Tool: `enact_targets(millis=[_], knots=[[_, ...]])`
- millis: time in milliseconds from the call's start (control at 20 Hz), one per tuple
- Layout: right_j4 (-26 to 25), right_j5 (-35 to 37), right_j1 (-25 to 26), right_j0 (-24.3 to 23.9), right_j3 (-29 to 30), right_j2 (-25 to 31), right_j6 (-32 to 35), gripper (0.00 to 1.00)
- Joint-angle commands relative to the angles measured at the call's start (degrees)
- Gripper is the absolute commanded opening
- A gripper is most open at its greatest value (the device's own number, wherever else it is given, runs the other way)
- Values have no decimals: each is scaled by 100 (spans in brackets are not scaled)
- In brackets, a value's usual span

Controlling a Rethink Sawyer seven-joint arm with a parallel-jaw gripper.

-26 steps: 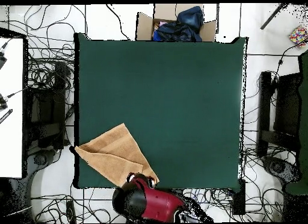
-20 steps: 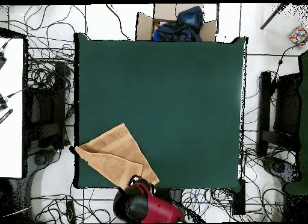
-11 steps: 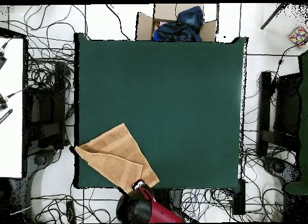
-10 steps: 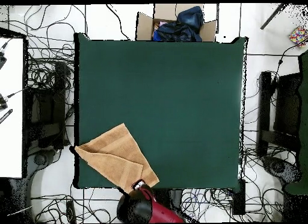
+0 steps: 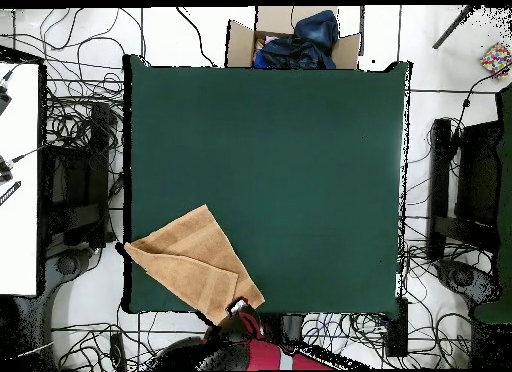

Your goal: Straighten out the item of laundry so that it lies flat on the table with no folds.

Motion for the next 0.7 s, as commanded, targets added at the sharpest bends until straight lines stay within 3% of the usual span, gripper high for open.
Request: enact_targets(millis=[50, 400, 600, 700], knots=[[111, -14, 317, -7, -986, 431, 1009, 100], [550, 213, 193, 241, -1070, 488, 1239, 100], [1120, 280, 229, 765, -1233, 188, 1275, 100], [1247, 305, 261, 772, -1256, 263, 1372, 100]])
